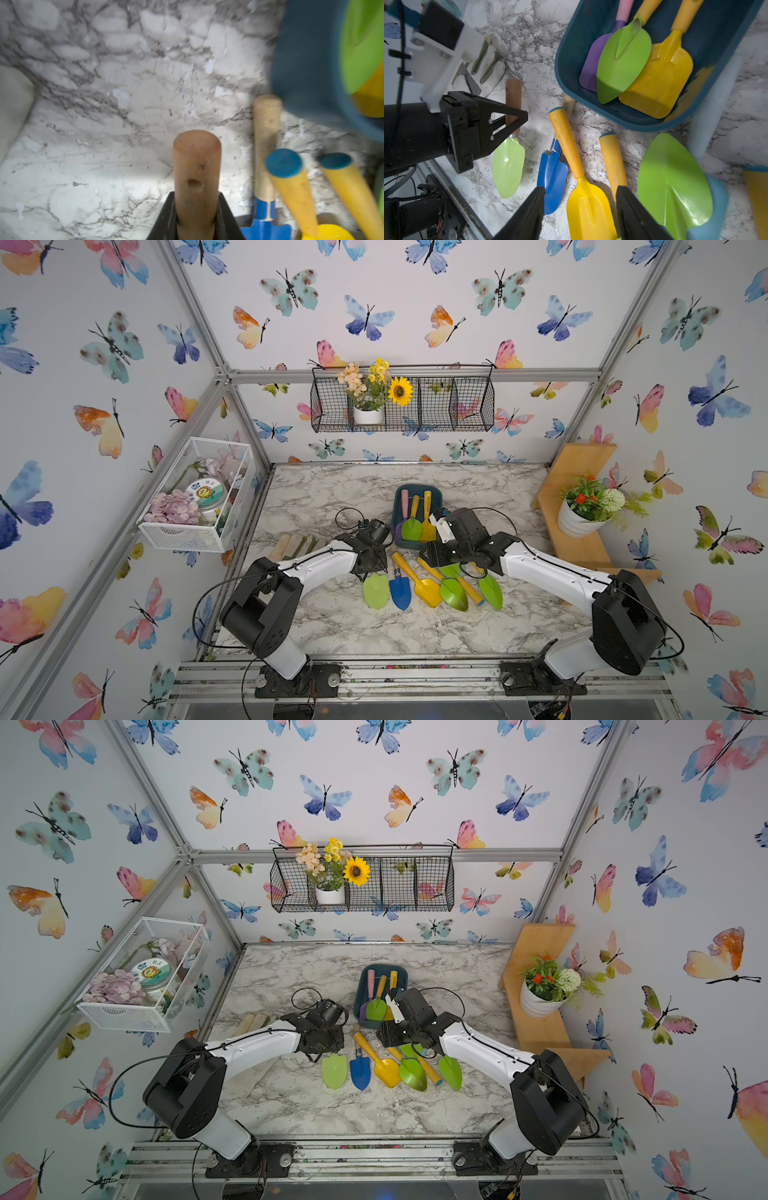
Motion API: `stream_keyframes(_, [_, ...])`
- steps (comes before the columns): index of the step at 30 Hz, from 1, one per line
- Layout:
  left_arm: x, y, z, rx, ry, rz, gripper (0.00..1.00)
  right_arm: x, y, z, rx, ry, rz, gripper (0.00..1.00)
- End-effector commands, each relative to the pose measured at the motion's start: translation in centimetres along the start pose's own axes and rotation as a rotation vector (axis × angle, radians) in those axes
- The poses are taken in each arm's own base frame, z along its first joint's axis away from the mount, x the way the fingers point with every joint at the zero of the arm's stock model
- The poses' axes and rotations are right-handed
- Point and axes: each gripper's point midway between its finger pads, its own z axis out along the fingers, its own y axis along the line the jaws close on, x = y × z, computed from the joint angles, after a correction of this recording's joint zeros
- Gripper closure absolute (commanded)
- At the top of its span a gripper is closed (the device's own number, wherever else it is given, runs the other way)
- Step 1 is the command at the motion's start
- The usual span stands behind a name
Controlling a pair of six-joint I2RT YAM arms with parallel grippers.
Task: Put the shovel into the storage box
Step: Pick up the shovel from the center of the board, then place the shovel in the storage box.
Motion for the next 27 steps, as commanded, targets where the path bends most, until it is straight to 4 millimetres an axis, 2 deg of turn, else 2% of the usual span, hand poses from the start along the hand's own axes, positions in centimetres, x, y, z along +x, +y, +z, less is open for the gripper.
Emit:
stream_keyframes(1, [-2.4, -1.1, -2.3, 0.008, -0.046, 0.063, 0.99, -0.4, -0.7, -1.0, 0.014, -0.021, 0.000, 0.40])
stream_keyframes(6, [-5.2, -3.5, -3.2, 0.038, -0.074, 0.108, 0.99, -0.6, -1.6, -2.0, 0.025, -0.040, 0.018, 0.40])
stream_keyframes(13, [-9.0, -7.0, -3.5, 0.085, -0.107, 0.158, 0.99, -0.5, -3.1, -3.1, 0.049, -0.061, 0.048, 0.40])
stream_keyframes(22, [-13.4, -11.6, -1.7, 0.136, -0.131, 0.244, 0.99, 0.5, -3.7, -3.7, 0.062, -0.060, 0.074, 0.40])
stream_keyframes(27, [-15.0, -13.2, 0.0, 0.146, -0.135, 0.271, 0.99, 0.9, -4.0, -4.0, 0.074, -0.063, 0.085, 0.40])
